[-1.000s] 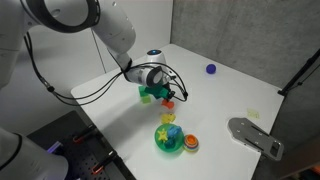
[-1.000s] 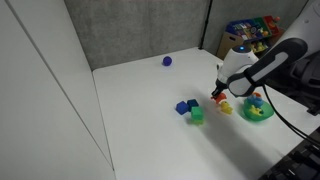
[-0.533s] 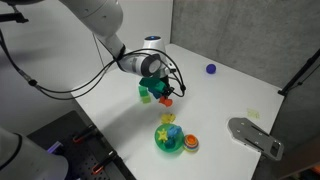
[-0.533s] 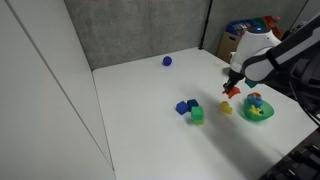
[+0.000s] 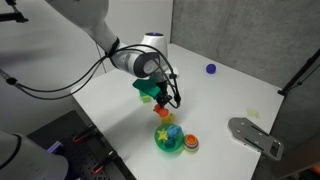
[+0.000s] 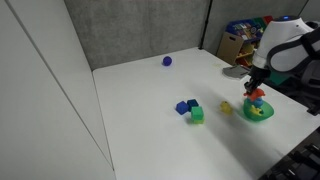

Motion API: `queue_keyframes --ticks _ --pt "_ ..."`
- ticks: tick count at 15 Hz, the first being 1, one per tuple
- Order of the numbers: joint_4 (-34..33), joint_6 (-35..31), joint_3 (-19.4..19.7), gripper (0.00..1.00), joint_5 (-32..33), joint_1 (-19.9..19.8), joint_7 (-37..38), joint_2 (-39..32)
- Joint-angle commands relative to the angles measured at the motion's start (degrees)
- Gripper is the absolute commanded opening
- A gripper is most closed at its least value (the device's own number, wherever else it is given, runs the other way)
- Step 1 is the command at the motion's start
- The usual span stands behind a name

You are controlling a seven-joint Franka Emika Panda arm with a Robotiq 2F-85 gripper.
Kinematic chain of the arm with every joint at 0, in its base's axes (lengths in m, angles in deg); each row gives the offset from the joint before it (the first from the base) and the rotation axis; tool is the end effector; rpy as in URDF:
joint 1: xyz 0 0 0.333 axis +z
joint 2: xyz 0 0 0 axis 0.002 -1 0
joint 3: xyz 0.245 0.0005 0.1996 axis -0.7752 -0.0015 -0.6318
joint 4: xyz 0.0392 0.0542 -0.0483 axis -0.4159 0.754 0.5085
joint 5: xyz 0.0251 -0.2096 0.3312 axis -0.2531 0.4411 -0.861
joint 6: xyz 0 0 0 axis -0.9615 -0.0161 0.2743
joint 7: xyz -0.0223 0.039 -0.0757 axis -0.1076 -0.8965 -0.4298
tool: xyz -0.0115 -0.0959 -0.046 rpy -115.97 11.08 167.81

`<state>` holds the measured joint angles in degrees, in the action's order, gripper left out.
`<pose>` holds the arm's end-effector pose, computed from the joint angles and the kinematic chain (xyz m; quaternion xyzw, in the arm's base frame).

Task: Pick up the orange toy from the table and put it in the green bowl

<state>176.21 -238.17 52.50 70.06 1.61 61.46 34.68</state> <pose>0.5081 -0.0863 0.2150 0.9966 -0.0053 -0.0206 0.0796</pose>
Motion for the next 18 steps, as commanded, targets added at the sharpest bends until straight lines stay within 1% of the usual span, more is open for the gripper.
queue_keyframes --ticks 1,5,10,13,18 --pt "2.54 1.70 -0.13 0.05 -0.14 -4.22 -0.57 1.65" --pt "2.97 1.54 -0.52 0.06 -1.95 -8.39 -2.64 -0.60" --pt "2.31 -0.88 -0.66 0.06 -2.45 -11.66 -5.80 -3.99" --pt "1.69 -2.99 -1.25 0.06 -3.48 -13.66 -9.66 -5.71" --pt "0.48 -5.00 -3.76 0.06 -6.21 -17.15 -17.47 -7.87"
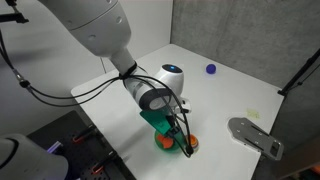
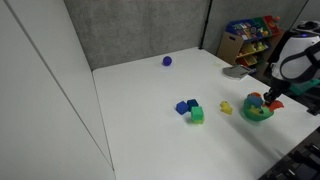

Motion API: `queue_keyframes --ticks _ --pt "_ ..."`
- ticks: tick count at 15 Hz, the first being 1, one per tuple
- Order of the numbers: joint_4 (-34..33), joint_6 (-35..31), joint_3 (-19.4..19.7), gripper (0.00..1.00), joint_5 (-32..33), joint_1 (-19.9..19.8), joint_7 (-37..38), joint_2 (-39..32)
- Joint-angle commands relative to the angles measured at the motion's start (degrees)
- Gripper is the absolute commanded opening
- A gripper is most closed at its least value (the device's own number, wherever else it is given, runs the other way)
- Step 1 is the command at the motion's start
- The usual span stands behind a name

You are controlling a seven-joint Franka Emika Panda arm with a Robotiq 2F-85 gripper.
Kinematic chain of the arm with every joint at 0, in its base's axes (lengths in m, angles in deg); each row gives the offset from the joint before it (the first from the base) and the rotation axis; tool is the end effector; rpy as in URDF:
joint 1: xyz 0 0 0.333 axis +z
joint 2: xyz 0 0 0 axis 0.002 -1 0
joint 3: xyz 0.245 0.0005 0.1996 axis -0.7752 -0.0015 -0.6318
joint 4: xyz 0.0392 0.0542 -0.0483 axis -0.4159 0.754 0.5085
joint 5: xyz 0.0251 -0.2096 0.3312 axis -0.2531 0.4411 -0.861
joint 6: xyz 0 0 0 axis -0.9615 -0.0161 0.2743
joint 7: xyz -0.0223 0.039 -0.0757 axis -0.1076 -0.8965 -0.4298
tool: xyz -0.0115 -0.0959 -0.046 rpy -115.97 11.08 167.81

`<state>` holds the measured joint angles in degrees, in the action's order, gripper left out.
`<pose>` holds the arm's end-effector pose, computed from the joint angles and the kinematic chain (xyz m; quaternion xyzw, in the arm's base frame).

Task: Pick up the orange toy from the table and put it in the green bowl

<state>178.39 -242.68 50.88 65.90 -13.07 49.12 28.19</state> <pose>0.4523 -0.1923 0.1522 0.9961 -0.0377 -0.0661 0.0437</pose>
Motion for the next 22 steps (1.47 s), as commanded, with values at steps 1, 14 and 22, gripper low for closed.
queue_keyframes --ticks 1,14,22 --pt "-2.01 -0.48 -2.58 0.06 -2.20 -2.88 -6.47 -1.83" --pt "-1.22 2.52 -4.34 1.00 -1.57 -2.06 -9.64 0.94" --pt "-0.30 13.60 -5.22 1.00 -4.93 3.11 -1.10 10.15"
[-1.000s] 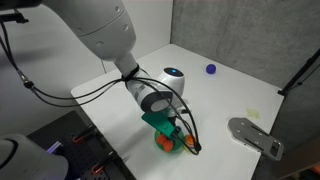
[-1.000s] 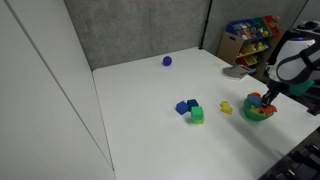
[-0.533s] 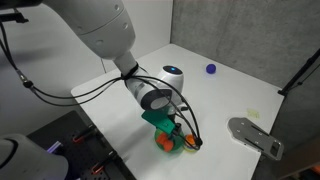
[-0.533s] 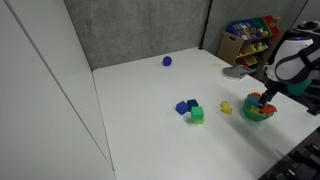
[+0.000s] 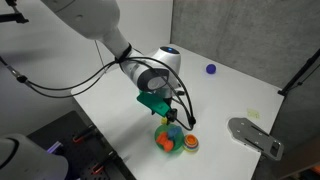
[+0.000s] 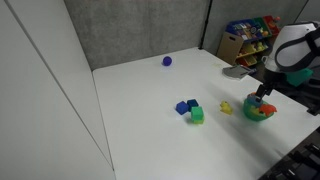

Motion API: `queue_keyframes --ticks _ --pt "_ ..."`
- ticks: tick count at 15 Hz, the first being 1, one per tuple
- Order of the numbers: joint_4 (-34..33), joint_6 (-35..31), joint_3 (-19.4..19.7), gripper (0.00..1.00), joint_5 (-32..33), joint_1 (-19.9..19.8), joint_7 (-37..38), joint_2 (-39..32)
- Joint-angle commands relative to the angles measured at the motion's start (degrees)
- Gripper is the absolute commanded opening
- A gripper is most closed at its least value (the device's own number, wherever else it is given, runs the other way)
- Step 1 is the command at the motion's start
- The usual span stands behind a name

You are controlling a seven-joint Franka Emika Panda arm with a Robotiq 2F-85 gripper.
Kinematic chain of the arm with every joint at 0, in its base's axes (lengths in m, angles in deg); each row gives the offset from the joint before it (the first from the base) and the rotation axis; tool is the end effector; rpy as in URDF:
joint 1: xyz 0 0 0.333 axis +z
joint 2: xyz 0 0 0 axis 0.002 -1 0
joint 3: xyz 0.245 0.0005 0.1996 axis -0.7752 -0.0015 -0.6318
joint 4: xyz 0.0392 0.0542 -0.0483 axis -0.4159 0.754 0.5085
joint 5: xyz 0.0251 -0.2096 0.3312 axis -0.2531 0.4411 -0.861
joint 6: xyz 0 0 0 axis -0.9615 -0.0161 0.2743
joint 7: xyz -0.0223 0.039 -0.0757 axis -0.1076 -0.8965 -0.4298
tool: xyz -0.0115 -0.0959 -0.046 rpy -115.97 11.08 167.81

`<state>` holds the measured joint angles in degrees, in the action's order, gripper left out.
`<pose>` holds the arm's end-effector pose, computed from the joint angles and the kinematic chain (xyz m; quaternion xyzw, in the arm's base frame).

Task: Pick up the orange toy from the table and put it in the green bowl

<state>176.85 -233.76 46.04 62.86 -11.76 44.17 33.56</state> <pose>0.4780 -0.1444 0.1933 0.9966 0.0283 -0.0760 0.0141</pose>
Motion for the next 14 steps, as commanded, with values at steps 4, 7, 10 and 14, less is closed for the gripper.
queue_keyframes --ticks 4,7,10,14 --pt "1.69 10.64 -1.02 1.00 -4.58 5.01 10.28 10.36" --pt "2.71 14.83 -1.42 1.00 -3.40 7.63 17.16 15.48" --pt "3.76 18.43 -2.24 1.00 -3.27 9.18 21.69 20.41" --pt "4.63 23.94 -3.74 1.00 -2.88 10.09 25.09 26.66"
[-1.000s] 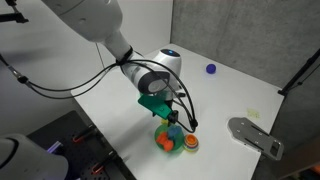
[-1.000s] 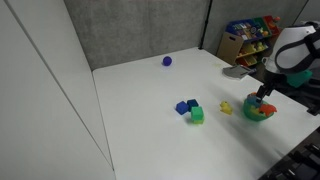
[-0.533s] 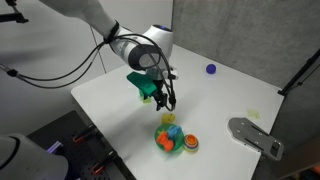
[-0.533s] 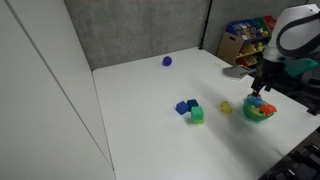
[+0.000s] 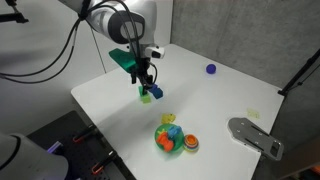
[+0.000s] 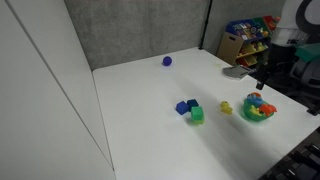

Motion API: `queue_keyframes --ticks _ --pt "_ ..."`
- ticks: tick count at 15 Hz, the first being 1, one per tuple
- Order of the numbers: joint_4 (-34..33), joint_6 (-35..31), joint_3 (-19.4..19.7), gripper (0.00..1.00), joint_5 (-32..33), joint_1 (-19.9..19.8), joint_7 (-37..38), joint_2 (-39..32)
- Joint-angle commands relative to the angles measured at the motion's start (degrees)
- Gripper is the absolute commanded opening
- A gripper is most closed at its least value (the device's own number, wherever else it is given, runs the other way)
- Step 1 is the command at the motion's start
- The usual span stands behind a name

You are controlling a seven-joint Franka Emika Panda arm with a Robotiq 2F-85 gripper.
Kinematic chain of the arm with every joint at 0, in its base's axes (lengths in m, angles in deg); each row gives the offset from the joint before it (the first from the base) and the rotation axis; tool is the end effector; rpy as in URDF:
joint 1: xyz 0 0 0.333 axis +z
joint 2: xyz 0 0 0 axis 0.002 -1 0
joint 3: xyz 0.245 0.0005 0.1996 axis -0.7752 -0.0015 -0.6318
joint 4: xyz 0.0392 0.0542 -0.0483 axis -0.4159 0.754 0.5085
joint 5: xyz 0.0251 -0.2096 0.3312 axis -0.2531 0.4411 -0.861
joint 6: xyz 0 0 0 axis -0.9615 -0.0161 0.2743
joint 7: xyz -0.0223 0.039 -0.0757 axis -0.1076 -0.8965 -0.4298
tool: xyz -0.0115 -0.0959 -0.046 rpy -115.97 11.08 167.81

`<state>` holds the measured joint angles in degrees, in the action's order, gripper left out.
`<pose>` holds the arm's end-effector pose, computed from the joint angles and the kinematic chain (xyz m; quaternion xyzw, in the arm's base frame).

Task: Pick up the orange toy from the table and put it in the green bowl

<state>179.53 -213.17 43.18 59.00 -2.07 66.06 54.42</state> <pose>0.4636 -0.0341 0.3274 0.9924 -0.0837 -0.0901 0.0058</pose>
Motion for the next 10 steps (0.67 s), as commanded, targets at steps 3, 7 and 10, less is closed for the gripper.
queue_keyframes --ticks 3,7,10 --pt "2.19 5.85 -1.74 1.00 1.13 0.32 4.43 9.00" --pt "2.40 7.30 -2.13 1.00 0.88 0.06 4.88 11.18" --pt "1.24 6.54 -1.81 1.00 0.09 0.20 3.10 9.20"
